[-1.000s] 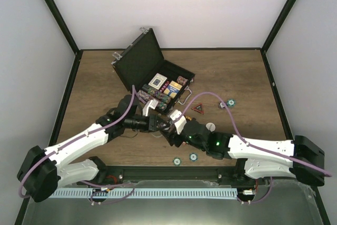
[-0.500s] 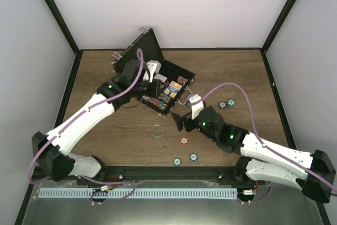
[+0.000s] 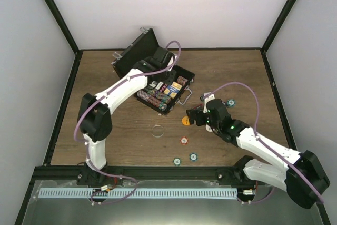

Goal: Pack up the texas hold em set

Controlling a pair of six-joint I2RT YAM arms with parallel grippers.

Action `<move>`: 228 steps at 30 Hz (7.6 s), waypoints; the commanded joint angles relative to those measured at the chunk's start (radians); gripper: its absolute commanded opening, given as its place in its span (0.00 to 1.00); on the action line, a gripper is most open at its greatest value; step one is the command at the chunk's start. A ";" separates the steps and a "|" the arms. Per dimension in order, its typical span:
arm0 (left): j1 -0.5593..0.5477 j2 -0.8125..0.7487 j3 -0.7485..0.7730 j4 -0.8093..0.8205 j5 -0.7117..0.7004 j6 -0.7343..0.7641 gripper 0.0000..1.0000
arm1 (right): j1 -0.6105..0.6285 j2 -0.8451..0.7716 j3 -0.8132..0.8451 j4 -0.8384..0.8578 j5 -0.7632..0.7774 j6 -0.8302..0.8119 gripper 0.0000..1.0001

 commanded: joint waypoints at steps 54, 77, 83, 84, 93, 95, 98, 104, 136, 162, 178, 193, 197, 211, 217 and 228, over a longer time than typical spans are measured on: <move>0.066 0.604 0.461 0.069 0.234 0.087 0.32 | -0.083 0.071 -0.018 0.014 -0.102 0.094 1.00; 0.066 0.493 0.374 0.113 0.251 0.041 0.48 | -0.083 0.043 -0.024 -0.003 -0.092 0.104 1.00; 0.069 0.475 0.366 0.119 0.228 0.032 0.48 | -0.083 0.034 -0.023 -0.008 -0.087 0.106 1.00; 0.070 0.470 0.360 0.124 0.228 0.031 0.48 | -0.083 0.032 -0.024 -0.009 -0.087 0.107 1.00; 0.083 0.490 0.356 0.137 0.275 0.025 0.55 | -0.083 0.024 -0.019 -0.014 -0.081 0.106 1.00; 0.086 0.498 0.356 0.139 0.272 0.020 0.57 | -0.082 0.022 -0.018 -0.015 -0.080 0.105 1.00; 0.087 0.504 0.355 0.143 0.266 0.013 0.59 | -0.083 0.018 -0.016 -0.021 -0.080 0.107 1.00; 0.087 0.456 0.350 0.147 0.293 -0.008 0.62 | -0.097 0.014 0.038 -0.096 -0.006 0.068 1.00; 0.475 -0.670 -0.610 0.167 0.064 -0.082 1.00 | -0.582 0.425 0.341 -0.341 -0.126 0.131 0.82; 0.483 -0.676 -0.748 0.301 0.042 -0.090 1.00 | -0.486 0.595 0.319 -0.259 -0.033 0.308 0.70; 0.506 -0.687 -0.754 0.308 0.070 -0.096 1.00 | -0.455 0.670 0.310 -0.240 0.093 0.362 0.60; 0.510 -0.692 -0.772 0.312 0.128 -0.109 1.00 | -0.355 0.627 0.312 -0.210 -0.032 0.264 0.44; 0.494 -0.696 -0.783 0.319 0.228 -0.177 1.00 | -0.288 0.561 0.315 -0.222 -0.081 0.194 0.43; 0.132 -0.561 -0.838 0.688 0.572 -0.638 0.96 | -0.129 0.229 0.129 0.052 -0.344 -0.120 0.39; 0.093 -0.444 -0.821 0.774 0.677 -0.702 0.96 | -0.054 0.120 0.042 0.208 -0.391 -0.190 0.39; 0.038 -0.322 -0.797 0.767 0.790 -0.688 0.84 | -0.030 0.110 0.029 0.285 -0.420 -0.218 0.39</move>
